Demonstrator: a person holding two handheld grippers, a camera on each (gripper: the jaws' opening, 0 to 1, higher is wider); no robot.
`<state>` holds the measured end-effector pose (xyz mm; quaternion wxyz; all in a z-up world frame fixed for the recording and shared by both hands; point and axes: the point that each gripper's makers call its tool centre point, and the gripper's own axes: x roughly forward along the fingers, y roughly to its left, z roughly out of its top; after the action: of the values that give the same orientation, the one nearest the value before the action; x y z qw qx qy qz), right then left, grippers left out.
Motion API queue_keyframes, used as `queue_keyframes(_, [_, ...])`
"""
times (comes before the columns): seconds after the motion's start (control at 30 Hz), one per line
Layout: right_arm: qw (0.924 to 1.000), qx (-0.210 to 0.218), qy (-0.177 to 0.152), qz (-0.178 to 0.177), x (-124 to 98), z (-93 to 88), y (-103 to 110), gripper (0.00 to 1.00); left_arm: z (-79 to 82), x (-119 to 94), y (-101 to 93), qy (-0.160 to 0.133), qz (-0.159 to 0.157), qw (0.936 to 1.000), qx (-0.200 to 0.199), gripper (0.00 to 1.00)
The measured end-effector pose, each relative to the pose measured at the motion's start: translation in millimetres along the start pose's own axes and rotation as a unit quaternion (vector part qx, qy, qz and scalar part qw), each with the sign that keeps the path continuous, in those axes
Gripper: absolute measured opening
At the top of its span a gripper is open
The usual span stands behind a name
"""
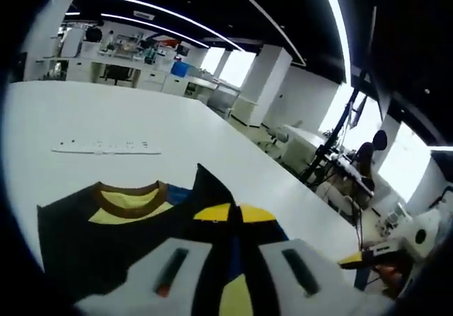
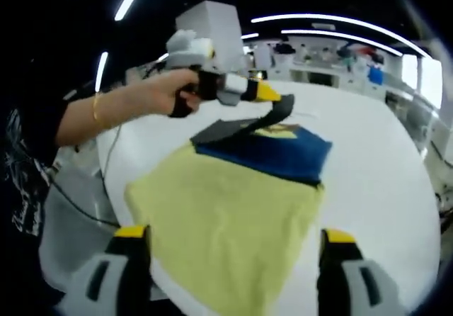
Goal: Fold the garment on the visible template until the final outline fits inside the template.
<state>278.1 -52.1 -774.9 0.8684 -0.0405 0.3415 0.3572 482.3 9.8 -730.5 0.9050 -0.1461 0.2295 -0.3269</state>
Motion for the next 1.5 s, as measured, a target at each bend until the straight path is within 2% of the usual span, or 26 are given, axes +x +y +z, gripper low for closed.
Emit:
queue_keyframes(0.23, [1.0,0.008,0.002,-0.001,0.8,-6.9,-2.8,0.99,-21.1,13.7,-2.1,0.02,0.001,0.9998,-0.007,0.0])
queue_keyframes(0.63, [0.9999,0.015,0.004,-0.001,2.7,-10.7,-5.7,0.99,-32.5,28.4,-14.1,0.024,-0.014,0.9995,-0.015,0.0])
queue_keyframes(0.87, [0.9999,0.015,0.003,0.0,5.2,-9.1,-5.1,0.99,-50.5,35.0,-17.0,0.044,-0.017,0.9988,-0.012,0.0])
queue_keyframes(0.9, [0.9999,0.015,0.002,0.001,5.5,-8.5,-5.1,0.99,-54.0,36.8,-18.2,0.049,-0.02,0.9985,-0.016,0.0])
queue_keyframes(0.93, [0.9999,0.016,0.002,0.001,6.1,-8.0,-5.1,0.99,-59.2,38.1,-25.6,0.057,-0.04,0.9967,-0.041,0.01])
queue_keyframes(0.97, [0.9999,0.016,0.002,0.001,6.5,-7.8,-5.1,0.99,-60.9,38.6,-28.1,0.058,-0.047,0.9957,-0.055,0.02])
queue_keyframes(1.13, [0.9999,0.012,0.0,0.005,7.6,-5.8,-4.2,0.99,-71.9,35.1,-33.9,0.074,-0.059,0.9955,-0.005,0.28])
queue_keyframes(1.3, [0.9997,0.001,0.004,0.024,7.8,-3.3,0.7,0.99,-68.9,22.2,-34.1,0.067,-0.074,0.9948,0.018,0.53])
queue_keyframes(1.5, [0.9984,-0.024,0.011,0.05,4.7,-0.6,7.0,0.99,-60.9,-0.4,-16.6,0.054,-0.064,0.9952,0.049,0.81])
